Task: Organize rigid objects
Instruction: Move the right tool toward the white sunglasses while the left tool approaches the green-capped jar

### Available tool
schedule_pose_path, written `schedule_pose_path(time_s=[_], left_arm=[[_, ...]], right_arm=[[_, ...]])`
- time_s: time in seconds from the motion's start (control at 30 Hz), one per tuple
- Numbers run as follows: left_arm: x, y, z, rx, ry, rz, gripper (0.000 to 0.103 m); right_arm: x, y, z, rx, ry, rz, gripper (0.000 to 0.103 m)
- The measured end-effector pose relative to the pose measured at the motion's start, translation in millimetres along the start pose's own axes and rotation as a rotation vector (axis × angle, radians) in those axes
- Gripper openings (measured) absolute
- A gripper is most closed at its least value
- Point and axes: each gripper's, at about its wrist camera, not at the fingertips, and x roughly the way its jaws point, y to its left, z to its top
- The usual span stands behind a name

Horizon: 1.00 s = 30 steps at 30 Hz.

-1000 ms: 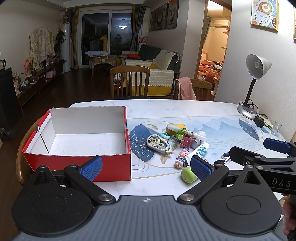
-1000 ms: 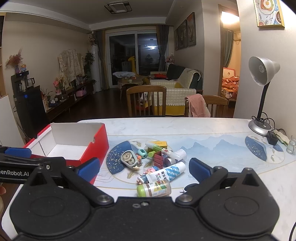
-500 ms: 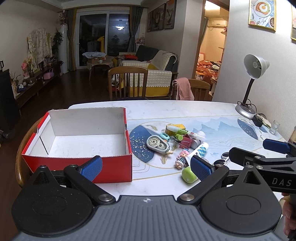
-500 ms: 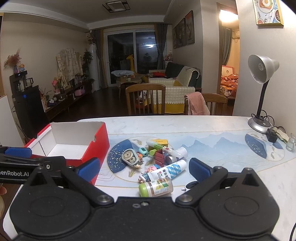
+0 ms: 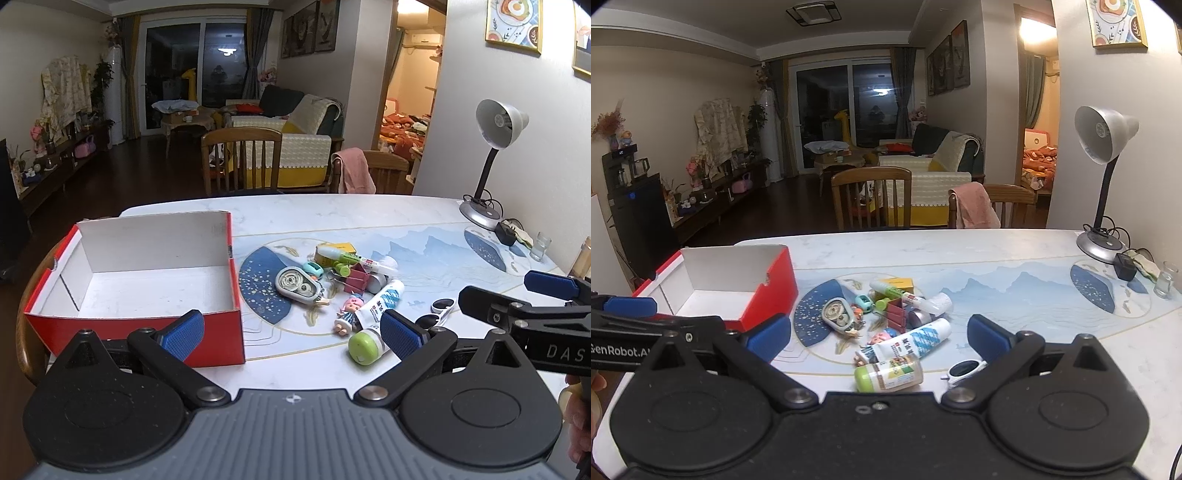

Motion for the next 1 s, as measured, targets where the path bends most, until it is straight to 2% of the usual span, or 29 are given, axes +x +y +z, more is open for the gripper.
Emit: schedule_pose_path(time_s=[0.23,0.37,0.57,0.77,1.0], left_arm=[[23,-14,7,-0.006,0.027,0.001,0.102],[41,-25,9,0.005,0.048,-0.023,0.102],[70,-48,9,0.073,0.057,-0.054,0.102],[112,-68,-1,0.115,0.125,-0.094,0.102],[155,-83,-15,0.151,0.180,-0.086,0.102]], right_arm=[[20,-26,4,0.016,0.023,-0.021,0.101],[35,-44,5,0.018,0.050,-0.024,0.100],[59,-72,0,0.022,0.105,-0.039,0.099],[83,-98,-7,0.015,0.154,-0.059,0.099],[118,-123,-25,0.014,0.249,-0.092,0.097]])
